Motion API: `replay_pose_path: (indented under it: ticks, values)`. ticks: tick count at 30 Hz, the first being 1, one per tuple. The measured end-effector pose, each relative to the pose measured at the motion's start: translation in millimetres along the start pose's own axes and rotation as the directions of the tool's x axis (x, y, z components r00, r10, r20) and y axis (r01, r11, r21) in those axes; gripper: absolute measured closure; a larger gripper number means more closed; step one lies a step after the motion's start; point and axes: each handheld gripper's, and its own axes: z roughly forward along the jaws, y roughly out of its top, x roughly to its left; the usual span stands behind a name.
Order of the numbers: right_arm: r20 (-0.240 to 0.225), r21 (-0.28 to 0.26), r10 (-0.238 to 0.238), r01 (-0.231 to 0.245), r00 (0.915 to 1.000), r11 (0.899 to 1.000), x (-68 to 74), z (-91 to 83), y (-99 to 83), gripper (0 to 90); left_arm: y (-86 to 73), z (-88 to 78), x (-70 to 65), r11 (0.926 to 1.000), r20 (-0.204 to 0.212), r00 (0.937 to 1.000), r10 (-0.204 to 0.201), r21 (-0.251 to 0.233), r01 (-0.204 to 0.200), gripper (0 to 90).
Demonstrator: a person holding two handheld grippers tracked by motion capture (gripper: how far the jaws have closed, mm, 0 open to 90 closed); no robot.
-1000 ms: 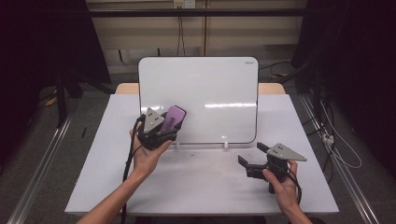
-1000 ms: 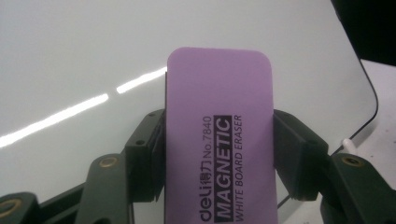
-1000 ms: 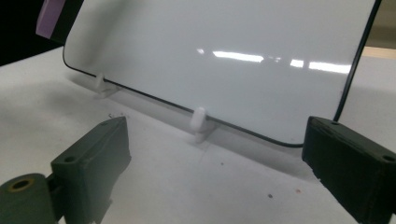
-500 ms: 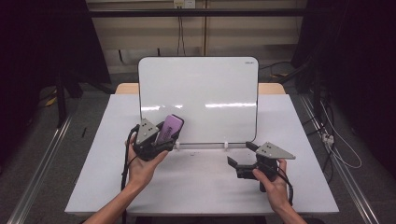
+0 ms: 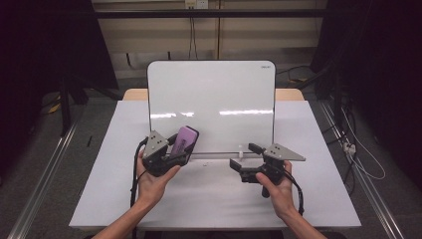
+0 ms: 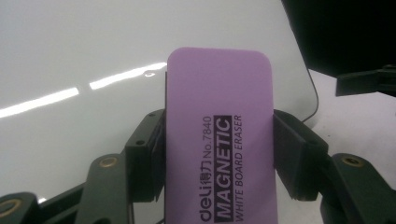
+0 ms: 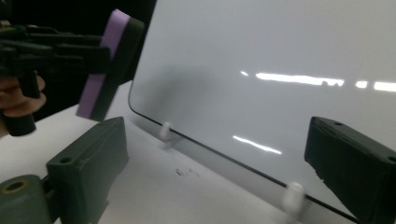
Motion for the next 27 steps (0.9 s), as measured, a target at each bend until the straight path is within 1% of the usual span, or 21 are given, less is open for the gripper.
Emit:
replay_pose_path:
  ticks: [2,3,5,7,9,10,11,13,14,16,18,19,21,23,24,26,27]
  values:
    - [-0.035,-0.015,0.027,-0.028,0.999,1.0,3.5,6.4,1.3,5.2,-0.8,2.1,-1.6,1.0,0.01,0.9999,-0.009,0.002,0.009,41.0]
    - [-0.05,-0.024,0.036,-0.037,0.9981,0.999,5.6,9.2,2.1,5.2,-1.1,2.7,-3.2,1.0,0.008,1.0,-0.002,0.0,0.002,41.1]
    - [-0.087,-0.037,0.053,-0.057,0.9948,0.998,9.5,14.6,3.9,5.2,-1.0,4.3,-7.1,1.0,0.019,0.9998,0.005,-0.005,-0.005,41.0]
    - [-0.103,-0.05,0.065,-0.07,0.9926,0.996,12.3,19.0,6.5,5.7,-0.7,5.1,-10.7,0.9998,0.024,0.9997,0.011,-0.018,-0.01,41.1]
    - [-0.124,-0.064,0.093,-0.102,0.9879,0.993,14.7,22.6,8.9,5.0,-0.5,5.7,-13.9,0.9997,0.031,0.9995,0.009,-0.024,-0.008,41.1]
    - [-0.133,-0.071,0.107,-0.117,0.9853,0.991,16.0,24.4,10.1,4.6,-0.6,6.0,-15.3,0.9995,0.038,0.9992,-0.005,-0.031,0.007,41.1]
    - [-0.141,-0.073,0.111,-0.122,0.9837,0.99,17.3,26.2,11.3,5.0,-0.6,6.0,-15.8,0.9992,0.047,0.9987,-0.019,-0.033,0.021,41.1]
    - [-0.142,-0.1,0.108,-0.123,0.984,0.987,19.6,28.8,13.7,6.7,-0.6,6.0,-17.9,0.9984,0.048,0.9982,-0.035,-0.044,0.037,41.1]
    - [-0.151,-0.114,0.115,-0.133,0.9818,0.985,20.2,29.9,15.6,8.5,0.1,6.1,-18.9,0.9983,0.044,0.9986,-0.03,-0.048,0.032,41.1]
    - [-0.155,-0.147,0.119,-0.142,0.9807,0.979,21.2,30.6,20.0,12.1,2.0,6.6,-20.4,0.9972,0.042,0.9984,-0.037,-0.064,0.04,41.1]
    - [-0.17,-0.181,0.136,-0.167,0.976,0.969,21.8,31.3,23.5,17.2,4.4,7.6,-22.1,0.9965,0.045,0.9982,-0.038,-0.072,0.041,41.1]
    - [-0.174,-0.197,0.15,-0.183,0.9733,0.963,22.2,32.0,24.9,17.6,5.3,8.7,-23.7,0.9954,0.048,0.9977,-0.048,-0.08,0.052,41.1]
    - [-0.174,-0.226,0.163,-0.2,0.9712,0.953,23.1,34.5,27.7,21.0,7.0,11.1,-25.4,0.9952,0.048,0.9979,-0.043,-0.085,0.047,41.1]
    - [-0.187,-0.242,0.173,-0.216,0.967,0.946,24.3,37.9,29.7,23.6,7.9,14.0,-27.2,0.9948,0.05,0.9974,-0.052,-0.085,0.056,41.1]
    - [-0.184,-0.251,0.179,-0.222,0.9665,0.942,25.3,39.6,30.1,24.5,8.4,15.6,-27.5,0.9949,0.053,0.9973,-0.052,-0.084,0.056,41.1]
    - [-0.172,-0.258,0.189,-0.229,0.9668,0.939,26.7,42.4,30.0,26.3,9.3,18.1,-28.4,0.9941,0.058,0.9964,-0.061,-0.086,0.066,41.1]
    - [-0.17,-0.26,0.202,-0.241,0.9646,0.935,26.8,43.7,29.7,26.9,9.4,19.3,-28.7,0.9946,0.058,0.9968,-0.055,-0.085,0.06,41.0]
